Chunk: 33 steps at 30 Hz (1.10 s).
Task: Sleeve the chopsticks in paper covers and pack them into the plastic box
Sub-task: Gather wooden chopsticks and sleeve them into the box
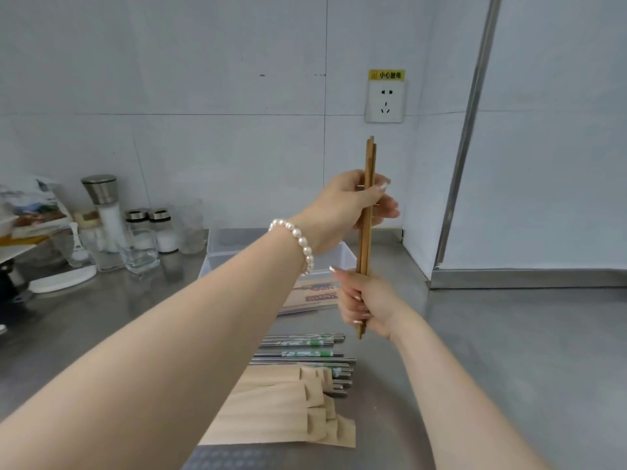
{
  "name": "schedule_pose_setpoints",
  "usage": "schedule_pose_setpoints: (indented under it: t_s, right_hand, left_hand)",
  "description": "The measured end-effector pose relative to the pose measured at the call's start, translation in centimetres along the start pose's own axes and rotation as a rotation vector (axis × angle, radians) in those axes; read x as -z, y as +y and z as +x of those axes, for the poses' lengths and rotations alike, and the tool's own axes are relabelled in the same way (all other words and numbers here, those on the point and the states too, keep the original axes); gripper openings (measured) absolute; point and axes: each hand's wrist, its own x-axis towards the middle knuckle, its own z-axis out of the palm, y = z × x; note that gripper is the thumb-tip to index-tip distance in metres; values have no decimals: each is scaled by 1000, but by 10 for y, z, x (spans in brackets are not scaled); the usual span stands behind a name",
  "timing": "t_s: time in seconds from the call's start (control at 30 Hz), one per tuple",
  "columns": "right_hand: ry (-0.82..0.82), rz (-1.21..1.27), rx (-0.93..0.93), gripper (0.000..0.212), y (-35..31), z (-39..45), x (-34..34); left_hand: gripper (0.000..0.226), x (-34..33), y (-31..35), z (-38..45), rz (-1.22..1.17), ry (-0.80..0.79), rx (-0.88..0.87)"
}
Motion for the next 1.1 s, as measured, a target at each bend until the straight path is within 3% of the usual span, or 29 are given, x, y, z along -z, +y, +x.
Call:
schedule_pose_setpoints:
  t_s: [0.1,0.47,0.67,0.87,1.1]
  right_hand:
    - [9,-20,-6,56,9,3,4]
    - [81,-62,32,47,22,9,0]
    - [156,-68,118,57,21,8,-4]
    - [143,-64,106,59,20,7,-5]
    - [91,-92,45,58,19,4,-3]
  left_hand:
    - [13,0,-10,2,-94,-3,10]
    - [14,7,-33,-3,-77,-70,6]
    - [13,14,-46,-13,-50,-170,98]
    - [12,16,-39,-15,-22,-164,140]
    - [19,20,0,-9,-266,-102,20]
